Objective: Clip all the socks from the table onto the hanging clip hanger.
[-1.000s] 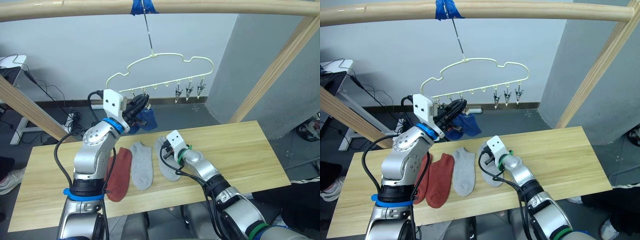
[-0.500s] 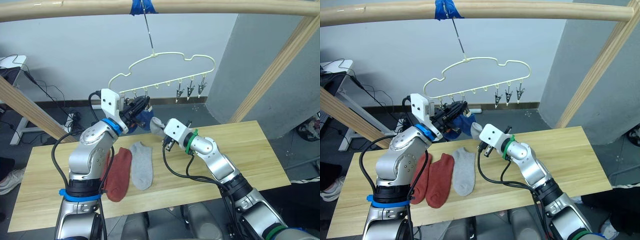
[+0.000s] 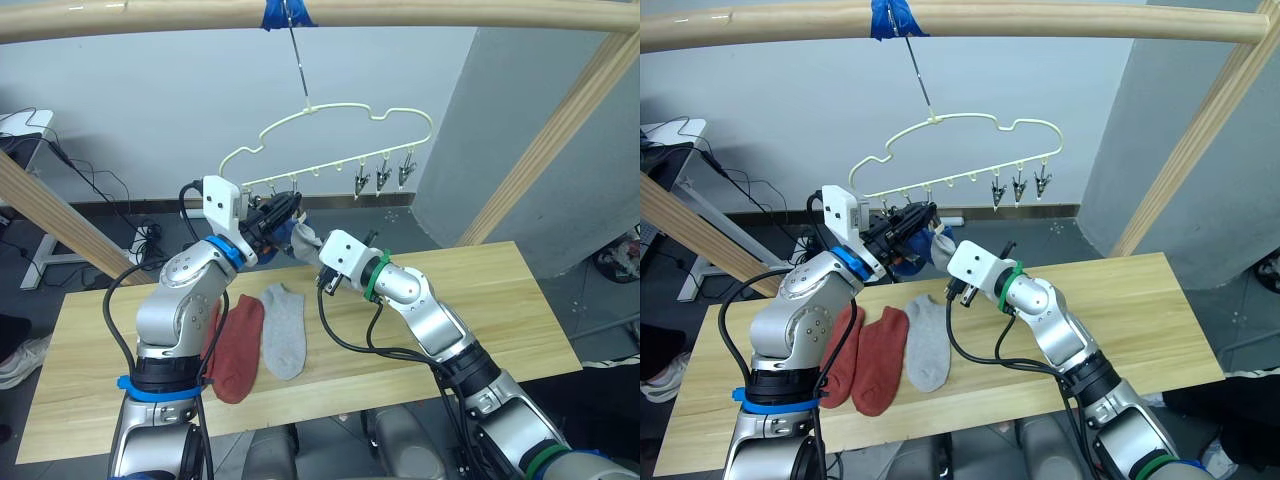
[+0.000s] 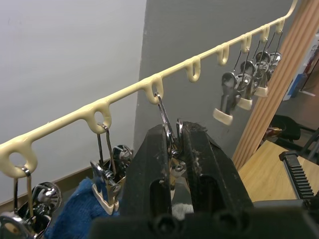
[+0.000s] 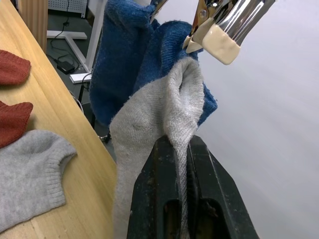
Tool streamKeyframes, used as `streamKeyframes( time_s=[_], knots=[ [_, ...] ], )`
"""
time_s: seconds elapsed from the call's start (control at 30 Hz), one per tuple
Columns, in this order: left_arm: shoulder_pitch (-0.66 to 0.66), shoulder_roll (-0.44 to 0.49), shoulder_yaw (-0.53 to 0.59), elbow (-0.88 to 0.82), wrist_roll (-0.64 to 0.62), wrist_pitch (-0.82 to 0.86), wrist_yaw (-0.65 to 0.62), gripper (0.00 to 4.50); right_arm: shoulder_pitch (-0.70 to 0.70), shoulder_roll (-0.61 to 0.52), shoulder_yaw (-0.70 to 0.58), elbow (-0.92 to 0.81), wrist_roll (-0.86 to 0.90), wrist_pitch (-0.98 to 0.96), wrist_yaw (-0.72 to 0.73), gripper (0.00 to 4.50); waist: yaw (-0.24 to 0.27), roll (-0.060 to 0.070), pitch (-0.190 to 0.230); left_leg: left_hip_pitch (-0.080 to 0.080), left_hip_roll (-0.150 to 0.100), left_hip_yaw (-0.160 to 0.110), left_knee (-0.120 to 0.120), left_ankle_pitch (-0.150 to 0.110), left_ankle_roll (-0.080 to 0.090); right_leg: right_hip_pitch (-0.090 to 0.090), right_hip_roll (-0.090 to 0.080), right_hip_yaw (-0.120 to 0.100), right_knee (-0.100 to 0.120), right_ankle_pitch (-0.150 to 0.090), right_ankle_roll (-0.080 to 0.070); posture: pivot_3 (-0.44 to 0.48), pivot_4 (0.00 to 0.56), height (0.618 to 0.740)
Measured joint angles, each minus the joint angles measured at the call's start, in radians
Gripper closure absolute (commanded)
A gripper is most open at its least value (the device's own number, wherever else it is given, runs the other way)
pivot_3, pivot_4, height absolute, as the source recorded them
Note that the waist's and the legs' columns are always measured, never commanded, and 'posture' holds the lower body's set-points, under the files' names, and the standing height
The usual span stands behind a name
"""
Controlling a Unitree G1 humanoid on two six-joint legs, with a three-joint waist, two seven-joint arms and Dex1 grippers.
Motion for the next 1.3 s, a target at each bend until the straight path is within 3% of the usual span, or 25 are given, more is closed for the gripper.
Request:
streamKeyframes(
  time_s=[0.97,1.3],
  knots=[
    [0.004,-0.001,0.0,-0.001,-0.002,0.006,0.002,4.41,-0.001,0.102,-0.093,-0.035,0.071,0.068,-0.042,4.5,-0.001,0.0,0.0,0.0,0.0,0.0,0.0,0.0,0.0,0.0,0.0,0.0,0.0,0.001,-0.001,-0.223,0.227,0.74],
    [0.022,-0.006,0.004,-0.032,-0.044,0.068,0.021,1.26,-0.015,0.13,-0.095,-0.031,0.096,0.069,-0.055,4.5,-0.002,0.0,0.0,0.0,0.0,0.0,0.0,0.0,0.0,0.0,0.0,0.0,0.0,0.001,-0.001,-0.219,0.225,0.74]
  ],
)
